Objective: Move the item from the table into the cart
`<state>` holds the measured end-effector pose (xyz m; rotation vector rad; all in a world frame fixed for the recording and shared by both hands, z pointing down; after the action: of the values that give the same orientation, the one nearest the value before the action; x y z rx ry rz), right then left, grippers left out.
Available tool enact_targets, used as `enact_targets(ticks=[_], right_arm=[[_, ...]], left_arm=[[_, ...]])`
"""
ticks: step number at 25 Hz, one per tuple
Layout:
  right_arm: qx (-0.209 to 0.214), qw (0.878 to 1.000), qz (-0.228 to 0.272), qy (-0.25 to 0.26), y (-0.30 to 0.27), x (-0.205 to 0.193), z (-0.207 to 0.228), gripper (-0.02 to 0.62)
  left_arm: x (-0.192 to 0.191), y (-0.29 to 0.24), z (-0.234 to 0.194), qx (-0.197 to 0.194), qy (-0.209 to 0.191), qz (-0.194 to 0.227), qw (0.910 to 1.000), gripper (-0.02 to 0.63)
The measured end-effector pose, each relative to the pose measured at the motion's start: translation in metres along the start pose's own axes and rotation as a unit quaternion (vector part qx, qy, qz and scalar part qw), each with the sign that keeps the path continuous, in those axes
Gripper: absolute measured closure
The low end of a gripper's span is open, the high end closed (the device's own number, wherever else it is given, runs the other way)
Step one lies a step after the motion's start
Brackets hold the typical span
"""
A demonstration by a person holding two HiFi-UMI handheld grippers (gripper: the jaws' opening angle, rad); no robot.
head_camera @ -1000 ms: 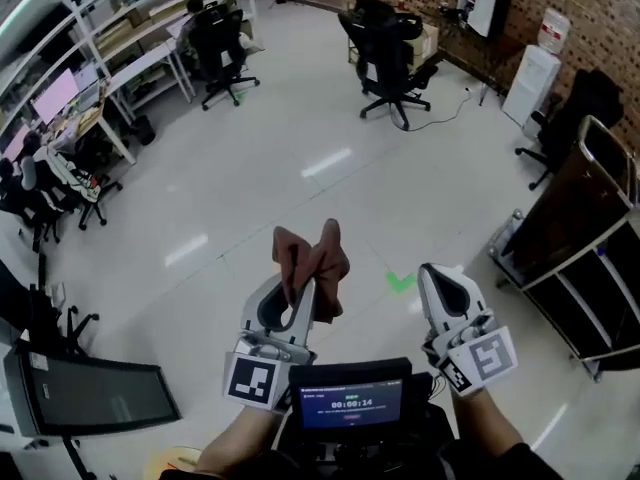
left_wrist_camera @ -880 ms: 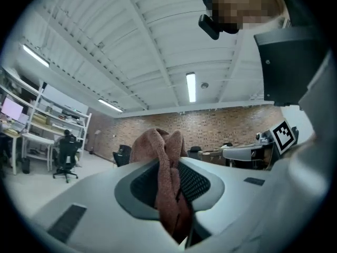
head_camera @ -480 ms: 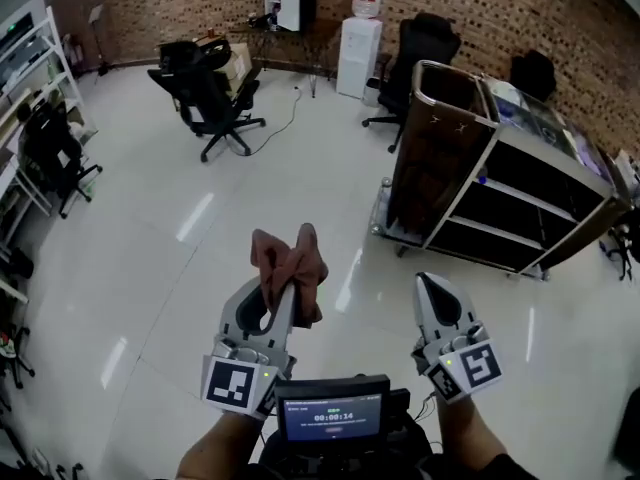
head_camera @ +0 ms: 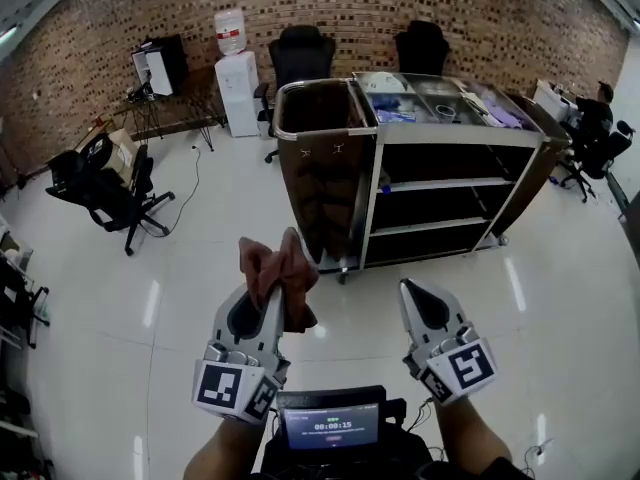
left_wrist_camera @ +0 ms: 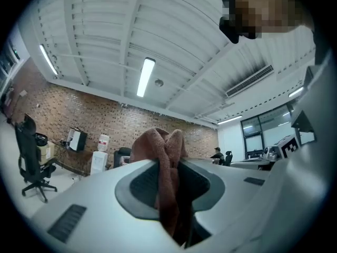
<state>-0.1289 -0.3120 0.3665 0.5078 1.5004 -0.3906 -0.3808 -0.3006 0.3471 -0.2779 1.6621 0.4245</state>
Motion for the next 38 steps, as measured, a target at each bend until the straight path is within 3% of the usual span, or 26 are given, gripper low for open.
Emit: enact_targets(ticks=[3,6,10,14,20,31,38], right_arm=[[-0.037,0.999,0.018,-0.004,-0.033,0.003,0.063,0.621],[-0.061,0.998,0.024,0.005,-0.076,0.000,0.119,0.621],[-0.121,0.992,0.031,0.010,-0.123,0.001,0.182,0.621],[-0.166,0.986,0.023,0.016,-0.147,-0.005,0.264,0.621],[-0.237,0.971,0.024,0.018,-0.134,-0.007,0.414,0.621],[-0.248,0.967,0.023,0.046,-0.078,0.028,0.730,0.621],[-0.268,0.962,0.021,0.048,-0.100,0.016,0.910,0.621]], left_arm=[[-0.006,-0.090,-0.002,-0.042,0.001,-0.009,0.9991,0.511],[-0.009,-0.175,-0.009,-0.077,-0.015,0.009,0.9969,0.511],[-0.014,-0.283,-0.015,-0.149,-0.017,0.007,0.9887,0.511],[-0.024,-0.392,0.006,-0.203,-0.013,0.013,0.9791,0.511],[-0.048,-0.546,0.094,-0.269,0.010,0.013,0.9631,0.511],[-0.078,-0.799,0.315,-0.288,0.035,0.001,0.9570,0.509],[-0.112,-0.974,0.396,-0.315,0.058,0.006,0.9473,0.509]])
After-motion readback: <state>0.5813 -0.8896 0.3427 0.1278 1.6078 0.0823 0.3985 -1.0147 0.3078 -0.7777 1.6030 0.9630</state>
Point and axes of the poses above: the fingertips, and each gripper's own axes: y backward along the fingers, z to its right, x out of its top, the point moved 6 cm from there along y, backward along the fingers, and after that the axes turned 1 degree about z, right-handed, at the moved point
